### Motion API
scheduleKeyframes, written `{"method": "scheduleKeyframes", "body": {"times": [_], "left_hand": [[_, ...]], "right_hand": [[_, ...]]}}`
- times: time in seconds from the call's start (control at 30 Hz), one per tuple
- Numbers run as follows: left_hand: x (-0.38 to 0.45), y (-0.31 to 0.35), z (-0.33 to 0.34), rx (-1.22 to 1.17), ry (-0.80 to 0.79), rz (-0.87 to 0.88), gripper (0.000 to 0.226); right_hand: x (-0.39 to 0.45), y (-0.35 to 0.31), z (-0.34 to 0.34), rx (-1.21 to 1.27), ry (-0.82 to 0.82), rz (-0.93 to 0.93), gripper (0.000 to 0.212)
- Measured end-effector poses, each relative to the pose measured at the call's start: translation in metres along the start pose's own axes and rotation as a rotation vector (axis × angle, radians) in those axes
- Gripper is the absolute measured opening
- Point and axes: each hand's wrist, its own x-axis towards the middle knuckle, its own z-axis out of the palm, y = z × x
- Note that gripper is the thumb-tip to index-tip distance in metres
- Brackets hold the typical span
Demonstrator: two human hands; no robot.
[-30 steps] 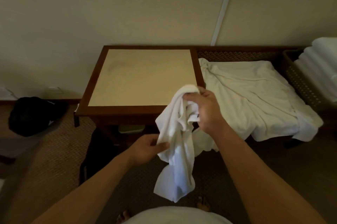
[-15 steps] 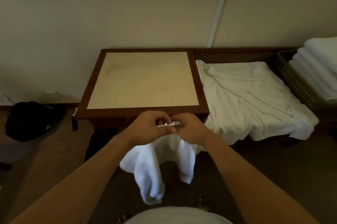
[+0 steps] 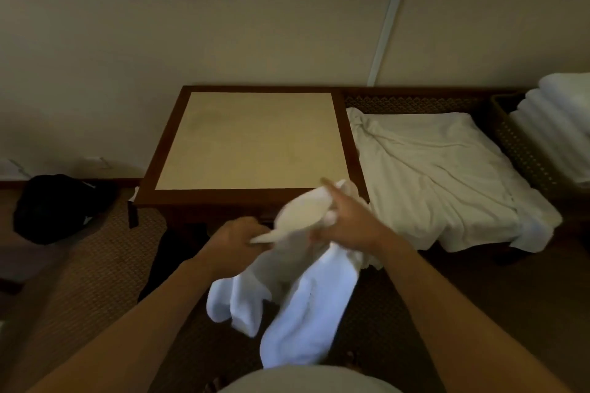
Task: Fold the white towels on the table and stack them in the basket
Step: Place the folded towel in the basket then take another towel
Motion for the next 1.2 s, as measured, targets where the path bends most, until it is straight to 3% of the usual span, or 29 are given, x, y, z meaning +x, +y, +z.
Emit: {"method": "scheduleKeyframes", "body": {"times": [0.07,0.17,0.2,0.3,0.4,0.5,0.53,0.6,0.67,0.7,0.77,0.83,1.0,1.13,1.2], "left_hand": [[0.007,0.026,-0.005,0.037,-0.060,0.190,0.010],[0.010,0.044,-0.009,-0.091,0.013,0.258,0.010],[0.009,0.042,-0.012,-0.140,0.005,0.208,0.012],[0.002,0.011,-0.009,-0.134,-0.225,-0.021,0.013],[-0.015,-0.030,0.004,-0.065,-0.424,-0.242,0.037],[-0.021,-0.048,0.011,0.078,-0.261,-0.324,0.038],[-0.018,-0.048,0.010,0.103,-0.186,-0.316,0.040],[-0.012,-0.030,0.006,-0.038,-0.108,-0.241,0.035],[-0.005,-0.006,0.004,-0.013,-0.102,-0.046,0.023],[-0.001,0.009,0.003,0.051,-0.121,0.073,0.018],[0.005,0.026,0.006,0.087,-0.141,0.216,0.010],[0.008,0.029,0.007,0.014,-0.154,0.185,0.015],[0.000,0.011,-0.009,-0.177,-0.469,-0.170,0.024],[-0.008,-0.018,-0.023,-0.751,-0.550,-0.534,0.045],[-0.010,-0.023,-0.026,-0.885,-0.489,-0.568,0.044]], "right_hand": [[0.004,0.001,0.030,-0.104,-0.172,-0.059,0.096],[0.012,0.000,0.041,-0.120,-0.124,-0.134,0.016],[0.013,0.000,0.035,-0.024,-0.097,-0.132,0.004],[0.006,-0.002,0.006,0.184,-0.052,-0.139,0.003],[-0.004,0.001,-0.014,0.380,0.025,-0.093,0.005],[0.001,0.019,-0.017,0.262,0.162,-0.006,0.008],[0.005,0.025,-0.014,0.110,0.173,0.044,0.027],[0.007,0.033,-0.004,-0.091,0.067,0.099,0.085],[0.004,0.026,0.014,-0.064,-0.121,0.024,0.111],[0.003,0.020,0.025,-0.062,-0.189,-0.038,0.107],[0.007,0.013,0.040,-0.089,-0.246,-0.109,0.066],[0.009,0.007,0.040,-0.122,-0.230,-0.106,0.023],[0.006,0.015,0.014,-0.091,-0.165,-0.104,0.002],[0.005,0.027,0.001,-0.092,-0.149,-0.059,0.005],[0.007,0.029,0.003,-0.089,-0.134,-0.038,0.002]]}}
